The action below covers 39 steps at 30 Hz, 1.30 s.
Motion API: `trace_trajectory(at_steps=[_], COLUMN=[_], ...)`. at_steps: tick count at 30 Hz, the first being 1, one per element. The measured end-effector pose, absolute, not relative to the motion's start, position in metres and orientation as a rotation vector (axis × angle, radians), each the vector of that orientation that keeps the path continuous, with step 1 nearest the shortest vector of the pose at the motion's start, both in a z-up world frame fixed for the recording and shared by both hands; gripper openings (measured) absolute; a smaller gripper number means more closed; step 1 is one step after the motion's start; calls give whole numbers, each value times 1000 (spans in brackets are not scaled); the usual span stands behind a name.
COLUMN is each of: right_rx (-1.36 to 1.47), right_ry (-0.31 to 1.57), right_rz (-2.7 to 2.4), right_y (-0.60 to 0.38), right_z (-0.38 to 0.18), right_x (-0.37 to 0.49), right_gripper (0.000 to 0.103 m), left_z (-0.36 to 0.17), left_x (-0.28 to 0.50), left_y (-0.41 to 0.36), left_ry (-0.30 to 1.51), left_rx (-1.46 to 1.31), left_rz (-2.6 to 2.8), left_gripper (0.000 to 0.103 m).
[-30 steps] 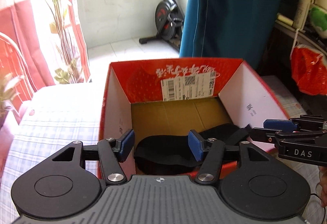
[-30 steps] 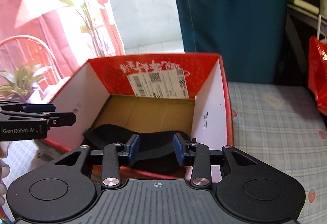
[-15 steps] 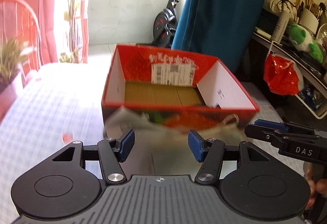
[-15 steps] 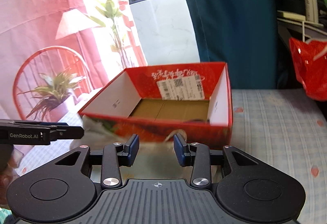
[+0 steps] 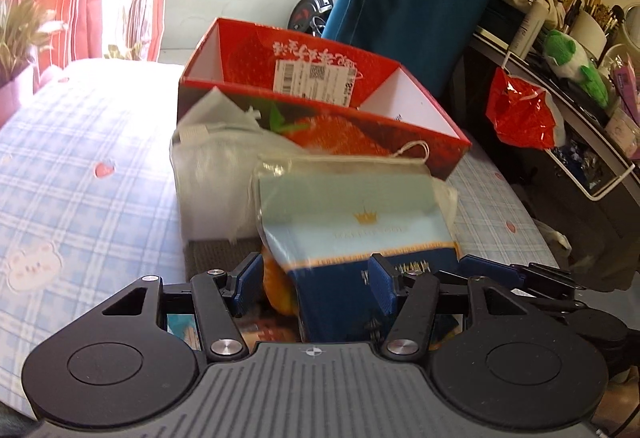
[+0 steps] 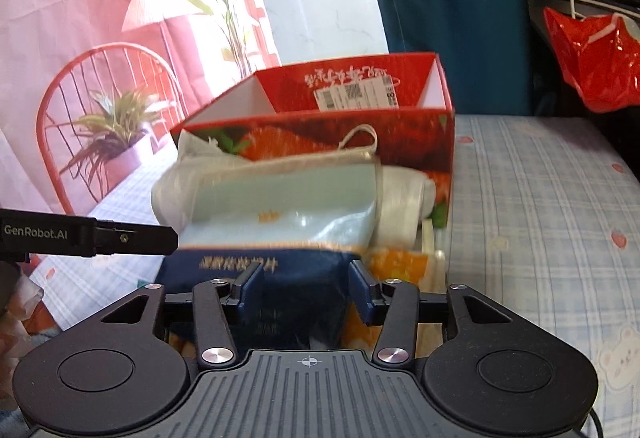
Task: Organize soft objects
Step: 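Grasp the blue-and-white cotton pad bag with both grippers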
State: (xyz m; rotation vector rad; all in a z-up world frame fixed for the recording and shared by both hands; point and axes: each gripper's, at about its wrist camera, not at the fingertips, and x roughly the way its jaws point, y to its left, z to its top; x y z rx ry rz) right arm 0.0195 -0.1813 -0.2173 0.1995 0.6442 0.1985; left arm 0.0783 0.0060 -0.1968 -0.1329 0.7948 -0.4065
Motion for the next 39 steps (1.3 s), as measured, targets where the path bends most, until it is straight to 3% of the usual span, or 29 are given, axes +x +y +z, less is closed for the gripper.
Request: trace_trajectory(at_steps=[11,26,39], right_rx=[240,183,148], right_ry=[688,702,702], right_rz=[216,214,248], right_y=[-183,-177,-170], right_z=[-235,-234,-233], right_x=[27,28,31], right_gripper=[50,50,45], left_z=[-227,-225,-227], left_x=[78,75,75], left_y=[6,-9,-13], left_ry=[825,786,770], left_rx=[-176,-48,-41], left_rz=[-436,-420,-470], left_gripper=[59,59,43])
